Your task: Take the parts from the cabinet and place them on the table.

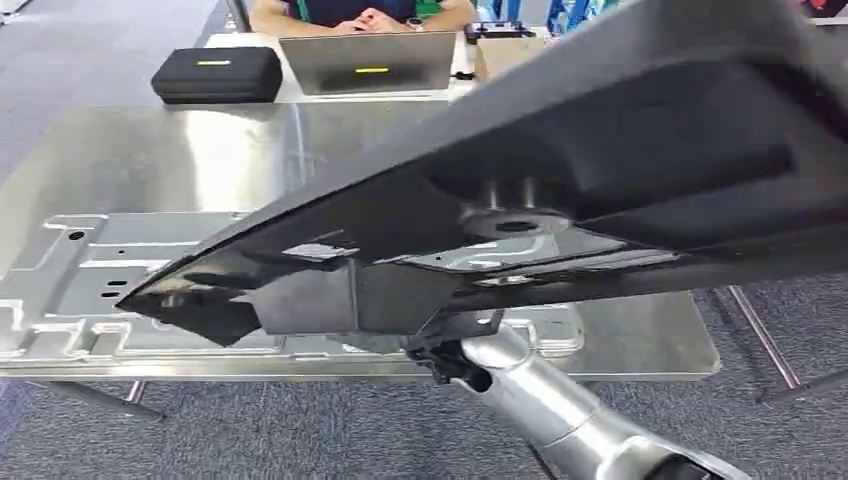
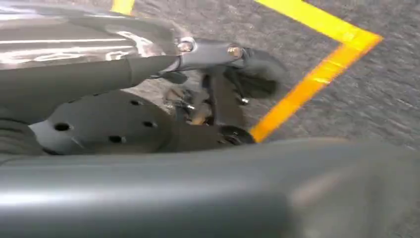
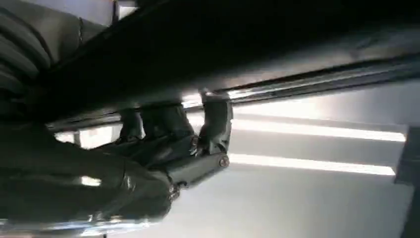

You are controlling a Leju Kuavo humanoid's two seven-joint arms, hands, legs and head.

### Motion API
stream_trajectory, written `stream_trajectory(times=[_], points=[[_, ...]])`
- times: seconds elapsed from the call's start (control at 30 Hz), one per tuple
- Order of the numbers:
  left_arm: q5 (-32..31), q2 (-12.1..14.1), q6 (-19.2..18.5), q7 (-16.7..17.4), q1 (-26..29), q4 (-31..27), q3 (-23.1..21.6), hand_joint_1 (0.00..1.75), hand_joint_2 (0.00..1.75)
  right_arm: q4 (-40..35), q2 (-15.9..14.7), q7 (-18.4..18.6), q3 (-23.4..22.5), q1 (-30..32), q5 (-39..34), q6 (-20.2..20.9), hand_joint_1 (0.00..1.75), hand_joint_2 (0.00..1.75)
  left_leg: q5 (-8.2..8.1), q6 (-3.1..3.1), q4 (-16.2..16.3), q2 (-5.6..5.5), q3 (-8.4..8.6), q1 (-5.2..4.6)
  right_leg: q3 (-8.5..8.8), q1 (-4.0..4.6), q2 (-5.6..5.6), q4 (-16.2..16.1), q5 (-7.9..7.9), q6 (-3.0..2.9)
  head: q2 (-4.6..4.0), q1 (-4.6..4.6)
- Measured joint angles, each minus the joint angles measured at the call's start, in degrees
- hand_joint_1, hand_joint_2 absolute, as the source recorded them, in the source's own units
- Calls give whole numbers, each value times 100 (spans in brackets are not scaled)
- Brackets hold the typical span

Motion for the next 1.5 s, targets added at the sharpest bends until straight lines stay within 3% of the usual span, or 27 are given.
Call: stream_trajectory(times=[0.23, 0.43, 0.63, 0.9, 1.03, 1.27, 1.37, 1.5], points=[[-20, 13, -13, -15, -1, -2, -20, 0, 175, -103, -72, 116, -588, -375, 749, -543, 175, 175, -7, 48, 6, -18, 16, -13, 82, -11, -6, -109, 31, 51, 0, 11], [-125, 13, -79, -28, -16, -2, -66, 0, 175, 247, -72, 313, -731, -799, 1183, -790, 175, 175, -12, 72, 12, -18, 17, -22, 82, -17, -7, -114, 33, 69, 2, 11], [-197, 13, -131, -26, -17, -2, -151, 0, 175, 1017, -72, 435, -726, -1257, 1345, -875, 175, 175, -10, 73, 9, -19, 23, -5, 83, -7, -7, -113, 33, 69, 2, 11], [-374, 13, -227, -11, -30, -2, -310, 0, 175, 2779, 107, 603, -665, -2263, 1188, -849, 175, 175, -9, 73, 9, -19, 24, 9, 83, 7, -7, -108, 33, 68, 0, 11], [-431, 13, -243, -2, -34, -2, -354, 0, 175, 3568, 249, 630, -648, -2686, 1549, -1321, 175, 175, -9, 73, 8, -19, 23, 9, 83, 8, -6, -108, 32, 68, 2, 11], [-426, 13, -168, 42, -42, -2, -422, 0, 175, 4321, 356, 860, -477, -3066, 3152, -2841, 175, 175, -9, 73, 9, -19, 23, 9, 82, 7, -7, -108, 32, 69, 2, 11], [-415, 11, -118, 57, -43, -2, -428, 0, 175, 4305, 328, 1490, -311, -3058, 4795, -3768, 175, 175, -9, 73, 9, -18, 24, 8, 80, 7, -3, -108, 32, 68, 2, 11], [-374, -4, -68, 42, -39, -2, -424, 0, 175, 3784, 253, 2382, -256, -2738, 7291, -3883, 175, 175, -9, 73, 9, -18, 25, 9, 79, 7, -4, -108, 32, 69, 0, 11]])
